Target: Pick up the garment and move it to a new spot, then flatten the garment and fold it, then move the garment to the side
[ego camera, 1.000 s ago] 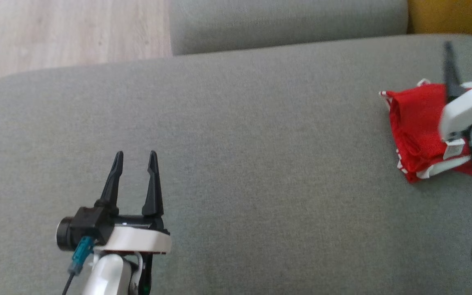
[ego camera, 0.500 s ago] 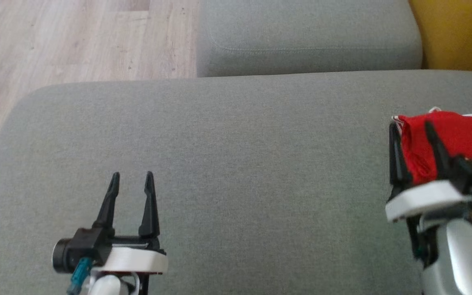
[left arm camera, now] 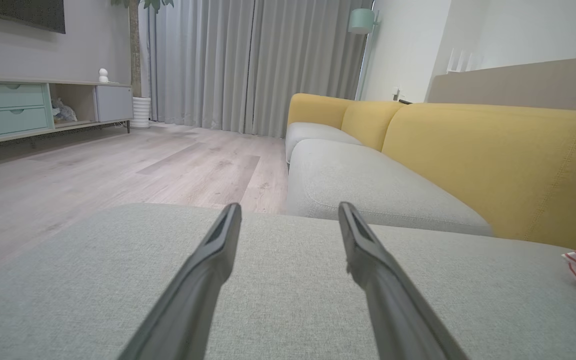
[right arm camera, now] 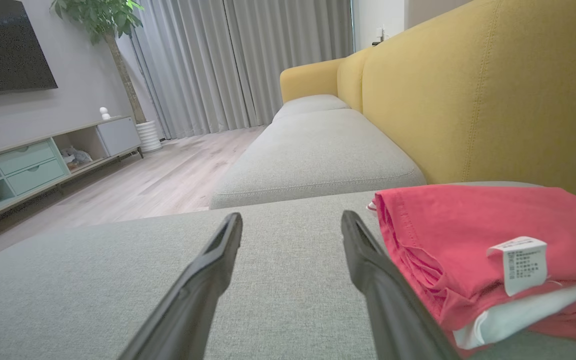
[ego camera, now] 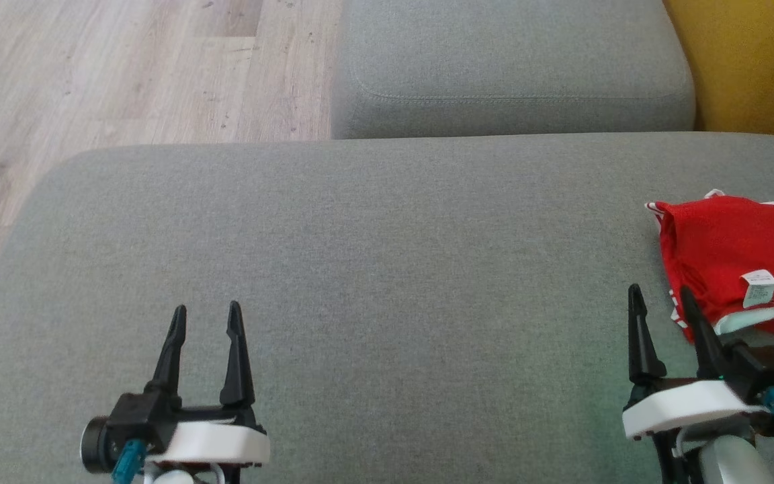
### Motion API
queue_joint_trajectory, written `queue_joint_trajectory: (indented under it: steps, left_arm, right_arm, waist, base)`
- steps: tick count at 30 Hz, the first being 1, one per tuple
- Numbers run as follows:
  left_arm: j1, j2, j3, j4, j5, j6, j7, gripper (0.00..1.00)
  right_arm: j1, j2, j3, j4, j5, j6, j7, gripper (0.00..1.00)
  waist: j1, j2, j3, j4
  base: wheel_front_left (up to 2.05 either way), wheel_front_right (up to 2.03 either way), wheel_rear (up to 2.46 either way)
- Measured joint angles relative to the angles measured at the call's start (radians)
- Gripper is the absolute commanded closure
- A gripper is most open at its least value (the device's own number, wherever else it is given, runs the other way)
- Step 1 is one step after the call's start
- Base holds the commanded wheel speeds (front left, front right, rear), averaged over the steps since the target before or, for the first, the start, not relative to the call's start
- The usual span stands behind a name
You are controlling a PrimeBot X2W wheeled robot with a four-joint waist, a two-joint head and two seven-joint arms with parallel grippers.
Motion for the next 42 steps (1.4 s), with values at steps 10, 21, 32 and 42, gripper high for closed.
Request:
queue_joint_trajectory:
  steps: [10,21,32,42]
  left_arm:
    - [0.0,0.0,-0.003,0.021,-0.028,0.001,0.0,0.0]
    - [-0.005,0.0,-0.007,0.04,-0.079,0.01,0.0,0.0]
    - [-0.005,0.0,0.003,0.033,-0.114,0.012,0.0,0.0]
    - [0.049,-0.001,0.001,0.121,-0.138,0.014,0.008,1.0]
  right_arm:
    - [0.009,0.0,0.017,-0.002,-0.034,0.0,-0.008,0.0]
    - [0.009,0.0,0.025,-0.001,-0.024,0.0,-0.009,0.0]
    - [0.008,0.0,0.029,0.005,-0.004,0.0,-0.009,0.0]
    - [0.055,0.003,0.043,0.084,0.007,0.0,-0.003,1.0]
  waist:
    - [0.0,0.0,0.001,-0.004]
    - [0.0001,0.0,0.006,-0.017]
    - [0.0001,0.0,0.006,-0.025]
    - [0.0001,0.0,0.007,-0.026]
  base:
    - [0.0,0.0,0.0]
    - [0.0,0.0,0.0]
    - [0.0,0.0,0.0]
    - [0.0,0.0,0.0]
